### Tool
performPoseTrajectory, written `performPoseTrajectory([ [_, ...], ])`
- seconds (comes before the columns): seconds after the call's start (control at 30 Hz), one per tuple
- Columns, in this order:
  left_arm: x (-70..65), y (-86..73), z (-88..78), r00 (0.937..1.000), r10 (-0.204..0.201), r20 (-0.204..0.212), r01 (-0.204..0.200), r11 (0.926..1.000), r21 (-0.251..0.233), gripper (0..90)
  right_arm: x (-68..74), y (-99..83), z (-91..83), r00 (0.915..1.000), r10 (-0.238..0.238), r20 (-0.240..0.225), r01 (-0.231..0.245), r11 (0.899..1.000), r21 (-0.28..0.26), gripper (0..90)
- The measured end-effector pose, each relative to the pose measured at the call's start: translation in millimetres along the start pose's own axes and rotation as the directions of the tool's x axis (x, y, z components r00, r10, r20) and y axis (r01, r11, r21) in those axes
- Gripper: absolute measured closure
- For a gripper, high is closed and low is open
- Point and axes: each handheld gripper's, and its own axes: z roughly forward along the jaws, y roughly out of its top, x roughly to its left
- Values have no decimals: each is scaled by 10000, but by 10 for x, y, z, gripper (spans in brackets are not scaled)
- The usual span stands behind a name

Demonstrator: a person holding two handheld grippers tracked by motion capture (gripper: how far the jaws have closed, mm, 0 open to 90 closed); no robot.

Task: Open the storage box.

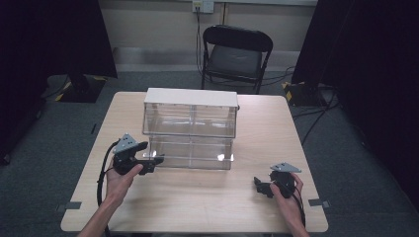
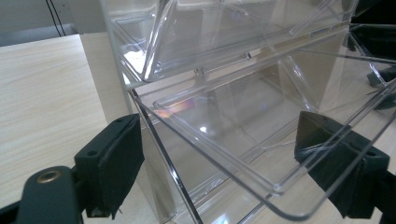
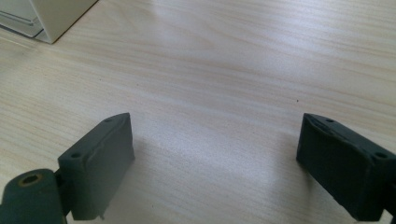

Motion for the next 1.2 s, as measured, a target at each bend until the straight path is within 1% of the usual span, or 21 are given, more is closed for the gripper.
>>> performPoseTrajectory([
  [0.07, -4, 2, 1, 10000, -45, -4, 45, 10000, -46, 156, 0, 0, 0, 10000, 1, 0, -1, 10000, 1, 104],
  [0.27, -8, 7, 10, 10000, 7, 29, -6, 10000, -90, 156, 0, 0, 0, 10000, -3, -4, 3, 10000, 0, 104],
  [0.33, -7, 8, 11, 10000, -33, 34, 33, 9999, -114, 156, 0, 0, 0, 10000, 0, -5, 0, 10000, 0, 104],
  [0.37, -6, 7, 16, 9999, -140, 58, 141, 9998, -155, 156, 0, 0, 0, 10000, -3, -4, 3, 10000, 1, 104],
  [0.53, -5, 16, 22, 9998, -202, 16, 202, 9994, -269, 157, 0, 0, 0, 10000, -3, -4, 3, 10000, 1, 104],
  [0.67, -3, 23, 23, 9998, -182, -8, 181, 9994, -289, 159, 0, 0, 0, 10000, -4, -3, 4, 10000, 0, 104],
  [0.7, -4, 32, 21, 9999, -122, -39, 121, 9997, -214, 159, 0, 0, 0, 10000, -2, -4, 2, 10000, 0, 104],
  [0.8, -3, 52, 16, 10000, -31, -57, 30, 9998, -213, 159, 0, 0, 0, 10000, -3, -4, 3, 10000, -1, 104],
  [0.87, -9, 57, 20, 10000, -91, -36, 90, 9996, -256, 159, 0, 0, 0, 10000, -2, 2, 2, 10000, 1, 104],
  [0.9, -7, 69, 17, 10000, 0, -67, -1, 9997, -232, 159, 0, 0, 0, 10000, -3, -4, 3, 10000, 0, 104],
  [1.0, -10, 80, 20, 10000, -41, -73, 39, 9996, -266, 158, 0, 0, 0, 10000, -2, -1, 2, 10000, 0, 104],
  [1.1, -8, 90, 25, 10000, 29, -59, -31, 9997, -236, 157, 0, 0, 0, 10000, -1, -1, 1, 10000, 0, 104],
  [1.2, -5, 94, 24, 10000, 3, -43, -4, 9997, -236, 157, 0, 0, 0, 10000, -2, -6, 2, 10000, 0, 104],
])
